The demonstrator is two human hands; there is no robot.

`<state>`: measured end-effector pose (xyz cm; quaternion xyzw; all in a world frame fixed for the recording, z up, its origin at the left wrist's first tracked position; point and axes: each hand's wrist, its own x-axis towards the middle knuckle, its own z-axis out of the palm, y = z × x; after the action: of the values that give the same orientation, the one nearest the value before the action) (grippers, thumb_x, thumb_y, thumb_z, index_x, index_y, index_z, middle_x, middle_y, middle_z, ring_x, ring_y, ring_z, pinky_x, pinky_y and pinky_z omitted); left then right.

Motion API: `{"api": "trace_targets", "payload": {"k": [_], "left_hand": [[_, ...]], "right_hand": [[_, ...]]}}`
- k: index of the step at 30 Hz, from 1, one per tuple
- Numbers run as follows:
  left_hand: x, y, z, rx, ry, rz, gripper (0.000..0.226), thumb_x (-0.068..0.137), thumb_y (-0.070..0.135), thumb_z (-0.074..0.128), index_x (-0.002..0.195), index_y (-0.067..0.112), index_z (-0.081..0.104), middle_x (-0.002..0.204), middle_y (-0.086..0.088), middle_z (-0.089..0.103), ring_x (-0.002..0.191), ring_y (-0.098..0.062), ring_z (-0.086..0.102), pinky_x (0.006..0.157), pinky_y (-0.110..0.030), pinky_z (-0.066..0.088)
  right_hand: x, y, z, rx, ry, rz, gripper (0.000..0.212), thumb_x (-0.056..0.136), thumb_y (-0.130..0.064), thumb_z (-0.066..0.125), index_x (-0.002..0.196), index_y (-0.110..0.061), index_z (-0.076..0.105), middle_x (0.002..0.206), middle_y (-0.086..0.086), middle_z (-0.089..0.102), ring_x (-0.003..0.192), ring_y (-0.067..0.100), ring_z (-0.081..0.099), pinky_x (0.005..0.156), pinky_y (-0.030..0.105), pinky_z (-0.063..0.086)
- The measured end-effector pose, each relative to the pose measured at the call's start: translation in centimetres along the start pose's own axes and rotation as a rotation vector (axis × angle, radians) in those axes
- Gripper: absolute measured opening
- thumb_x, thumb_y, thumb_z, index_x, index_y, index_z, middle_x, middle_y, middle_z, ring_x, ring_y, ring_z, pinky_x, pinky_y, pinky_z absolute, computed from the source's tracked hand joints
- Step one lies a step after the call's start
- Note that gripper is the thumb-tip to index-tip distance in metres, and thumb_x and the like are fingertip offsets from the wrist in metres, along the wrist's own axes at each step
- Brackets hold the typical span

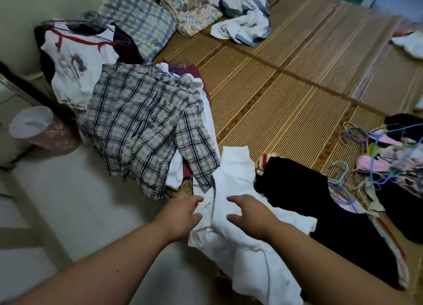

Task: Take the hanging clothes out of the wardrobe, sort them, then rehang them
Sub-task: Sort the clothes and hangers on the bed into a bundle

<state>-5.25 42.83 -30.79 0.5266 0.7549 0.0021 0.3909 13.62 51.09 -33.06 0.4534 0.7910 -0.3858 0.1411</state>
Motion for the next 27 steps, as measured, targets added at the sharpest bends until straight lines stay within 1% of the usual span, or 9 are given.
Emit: {"api": "trace_targets", "payload": {"k": [4,9,12,14,16,19,22,25,27], "left_hand": [[5.1,-3.8,1.4,0.125,-0.076,0.045,0.053,0.082,0.033,0.054,0.134,0.032,0.048,0.135,-0.002,0.047,0.121,-0.021,0.047,0.1,-0.036,0.043],[12.5,-7.2,4.4,0.382,-0.157,0.175,0.054,0.089,0.037,0.051,0.141,0.033,0.038,0.153,-0.002,0.028,0.138,-0.026,0.025,0.112,-0.04,0.028],[16.6,-8.5,5.7,0.612,-0.167,0.233,0.048,0.092,0.037,0.045,0.139,0.036,0.037,0.16,-0.005,-0.003,0.146,-0.031,-0.002,0.115,-0.052,0.006],[18.6,-9.1,6.2,0.724,-0.204,0.244,0.045,0.093,0.035,0.042,0.138,0.032,0.039,0.16,-0.009,-0.003,0.145,-0.034,-0.01,0.113,-0.056,0.0],[20.0,-9.5,6.2,0.843,-0.217,0.262,0.043,0.093,0.03,0.041,0.136,0.025,0.041,0.156,-0.012,0.017,0.145,-0.035,-0.001,0.112,-0.058,0.002],[20.9,-10.0,5.1,0.903,-0.254,0.361,0.036,0.091,0.026,0.044,0.127,0.027,0.047,0.133,-0.005,0.046,0.132,-0.031,0.026,0.11,-0.056,0.012],[20.3,-8.1,2.9,0.744,-0.233,0.522,0.03,0.087,0.022,0.049,0.113,0.035,0.053,0.114,0.005,0.055,0.115,-0.025,0.038,0.099,-0.041,0.025],[18.9,-4.6,0.2,0.46,-0.149,0.705,0.03,0.09,0.019,0.049,0.114,0.035,0.057,0.11,0.009,0.06,0.108,-0.018,0.045,0.086,-0.033,0.039],[17.4,-1.5,-2.0,0.379,-0.121,0.806,0.027,0.091,0.023,0.051,0.114,0.036,0.057,0.111,0.013,0.061,0.106,-0.014,0.049,0.083,-0.032,0.043]], "right_hand": [[5.6,-0.4,2.7,0.0,-0.05,0.034,0.055,0.089,-0.043,0.055,0.141,-0.033,0.039,0.145,-0.002,0.041,0.129,0.019,0.043,0.108,0.034,0.037],[11.1,1.8,8.0,-0.017,-0.049,0.136,0.058,0.087,-0.048,0.052,0.141,-0.038,0.034,0.144,-0.001,0.04,0.127,0.023,0.043,0.104,0.037,0.04],[13.2,3.9,11.0,0.016,-0.062,0.243,0.076,0.084,-0.051,0.053,0.147,-0.042,0.011,0.156,-0.002,0.017,0.138,0.027,0.027,0.11,0.043,0.032],[13.9,5.1,12.5,0.035,-0.069,0.298,0.08,0.085,-0.05,0.054,0.148,-0.041,0.005,0.159,-0.005,0.004,0.141,0.028,0.022,0.112,0.043,0.029],[14.1,5.7,13.5,0.047,-0.036,0.338,0.08,0.085,-0.052,0.053,0.148,-0.041,0.006,0.159,-0.008,0.002,0.141,0.027,0.023,0.111,0.043,0.03],[14.3,5.1,14.0,0.131,0.051,0.388,0.08,0.084,-0.057,0.052,0.148,-0.04,0.008,0.159,-0.008,0.004,0.143,0.022,0.02,0.112,0.048,0.027],[13.5,3.4,13.3,0.143,0.205,0.442,0.08,0.083,-0.059,0.052,0.148,-0.042,0.007,0.158,-0.005,0.012,0.143,0.018,0.017,0.113,0.048,0.024],[12.4,1.4,11.8,0.112,0.354,0.463,0.074,0.085,-0.06,0.047,0.146,-0.046,0.007,0.156,-0.006,0.018,0.143,0.017,0.02,0.112,0.047,0.024],[11.2,0.6,10.2,0.138,0.477,0.492,0.064,0.085,-0.059,0.042,0.144,-0.046,0.02,0.152,-0.004,0.031,0.139,0.018,0.031,0.109,0.046,0.031]]}}
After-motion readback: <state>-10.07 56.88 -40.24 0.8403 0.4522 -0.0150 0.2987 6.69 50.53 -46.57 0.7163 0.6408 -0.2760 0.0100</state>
